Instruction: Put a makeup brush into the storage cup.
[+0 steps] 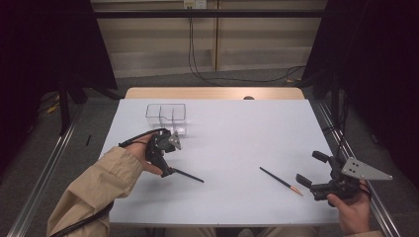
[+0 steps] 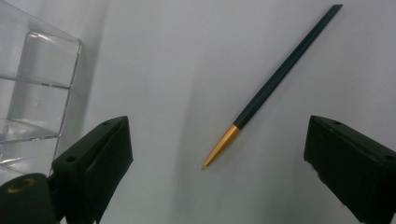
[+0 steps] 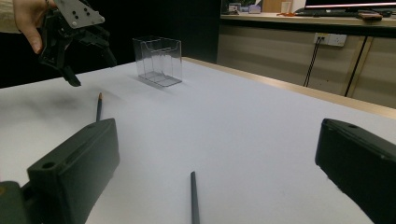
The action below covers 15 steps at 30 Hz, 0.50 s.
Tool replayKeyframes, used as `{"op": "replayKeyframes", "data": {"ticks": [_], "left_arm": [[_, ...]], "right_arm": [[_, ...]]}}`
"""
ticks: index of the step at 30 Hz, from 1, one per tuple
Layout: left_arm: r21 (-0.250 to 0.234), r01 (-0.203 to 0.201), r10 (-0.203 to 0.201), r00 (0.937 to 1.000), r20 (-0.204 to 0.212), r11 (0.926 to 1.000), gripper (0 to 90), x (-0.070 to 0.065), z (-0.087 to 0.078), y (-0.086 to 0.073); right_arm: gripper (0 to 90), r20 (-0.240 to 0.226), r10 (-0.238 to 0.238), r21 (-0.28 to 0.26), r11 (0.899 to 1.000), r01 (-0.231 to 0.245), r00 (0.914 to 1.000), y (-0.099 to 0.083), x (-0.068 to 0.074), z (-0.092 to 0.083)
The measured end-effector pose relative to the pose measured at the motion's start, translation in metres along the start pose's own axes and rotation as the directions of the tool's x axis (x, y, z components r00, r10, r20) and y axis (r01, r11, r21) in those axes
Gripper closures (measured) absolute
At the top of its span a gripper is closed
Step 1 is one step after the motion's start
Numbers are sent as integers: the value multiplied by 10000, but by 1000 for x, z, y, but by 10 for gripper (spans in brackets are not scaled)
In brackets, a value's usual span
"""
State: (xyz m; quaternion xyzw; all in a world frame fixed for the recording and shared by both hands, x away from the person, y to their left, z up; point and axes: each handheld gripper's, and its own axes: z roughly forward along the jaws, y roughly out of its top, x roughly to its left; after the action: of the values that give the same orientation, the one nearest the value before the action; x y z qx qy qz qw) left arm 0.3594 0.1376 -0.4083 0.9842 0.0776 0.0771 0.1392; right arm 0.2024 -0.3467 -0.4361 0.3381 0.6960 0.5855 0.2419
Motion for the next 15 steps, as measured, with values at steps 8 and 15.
{"op": "replayKeyframes", "data": {"ticks": [8, 15], "left_arm": [[574, -421, 401, 9985, 365, 9975, 87, 0, 5, 2], [768, -682, 638, 9962, 586, 9947, 95, 0, 6, 6]], "right_arm": [[0, -2, 5, 8, 10000, -5, 10000, 0, -1, 0], [0, -60, 26, -13, 10000, -26, 10000, -1, -1, 0]]}}
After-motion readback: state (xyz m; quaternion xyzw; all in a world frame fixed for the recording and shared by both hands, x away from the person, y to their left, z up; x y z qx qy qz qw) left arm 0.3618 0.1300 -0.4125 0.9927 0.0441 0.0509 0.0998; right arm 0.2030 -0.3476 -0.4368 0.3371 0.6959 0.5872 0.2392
